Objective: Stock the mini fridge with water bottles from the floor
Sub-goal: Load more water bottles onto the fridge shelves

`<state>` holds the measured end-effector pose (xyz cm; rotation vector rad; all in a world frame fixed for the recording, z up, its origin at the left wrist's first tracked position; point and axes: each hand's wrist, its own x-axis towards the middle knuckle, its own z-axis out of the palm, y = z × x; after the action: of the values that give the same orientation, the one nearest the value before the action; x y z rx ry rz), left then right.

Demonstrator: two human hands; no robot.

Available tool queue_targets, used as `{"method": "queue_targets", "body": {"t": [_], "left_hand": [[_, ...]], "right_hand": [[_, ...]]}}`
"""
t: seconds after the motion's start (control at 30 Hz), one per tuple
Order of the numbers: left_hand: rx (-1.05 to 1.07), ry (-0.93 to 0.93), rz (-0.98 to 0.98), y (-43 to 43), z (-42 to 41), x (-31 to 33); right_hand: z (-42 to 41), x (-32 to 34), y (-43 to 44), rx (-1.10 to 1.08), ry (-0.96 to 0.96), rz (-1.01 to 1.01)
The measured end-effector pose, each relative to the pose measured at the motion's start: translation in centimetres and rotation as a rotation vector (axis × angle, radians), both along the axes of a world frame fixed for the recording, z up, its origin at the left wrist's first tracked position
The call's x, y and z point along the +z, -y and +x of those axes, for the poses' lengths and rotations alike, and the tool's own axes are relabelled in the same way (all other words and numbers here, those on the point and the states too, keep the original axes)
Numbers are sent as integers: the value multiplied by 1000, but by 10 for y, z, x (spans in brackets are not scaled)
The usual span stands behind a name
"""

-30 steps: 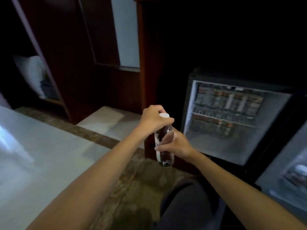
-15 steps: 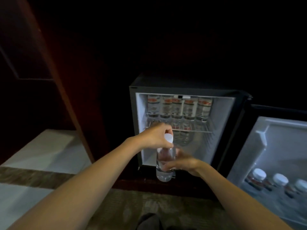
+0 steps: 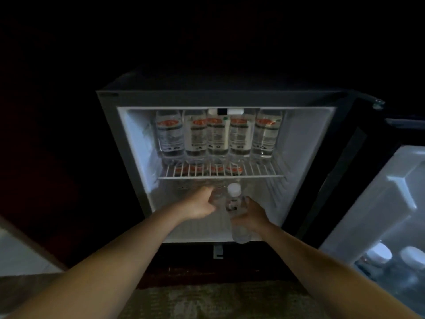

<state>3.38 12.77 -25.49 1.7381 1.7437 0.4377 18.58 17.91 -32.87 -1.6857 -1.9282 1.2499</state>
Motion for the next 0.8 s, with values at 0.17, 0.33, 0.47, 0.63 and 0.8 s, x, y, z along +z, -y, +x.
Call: {"method": "queue_targets", "body": {"t": [0.17,0.33,0.47,0.63,0.8], "left_hand": [[53,-79,-131,-21,-17,-47],[78,-149,-218,-49,-25,-77],[100,-152,-203,-64,-29,-88],[160,-172,-85,-81,-39,-96],[232,-166,-30,-88,-37,-104]], "right_hand": [[-3,-27,-31,-245,-66,-59],[-18,-52,-68,-451,-186,-8],[-35,-63,-89,-647,-284,76],[-44,-67,-107,-748,-405,98],[-37,-72,-108,-704,-357,103]]}}
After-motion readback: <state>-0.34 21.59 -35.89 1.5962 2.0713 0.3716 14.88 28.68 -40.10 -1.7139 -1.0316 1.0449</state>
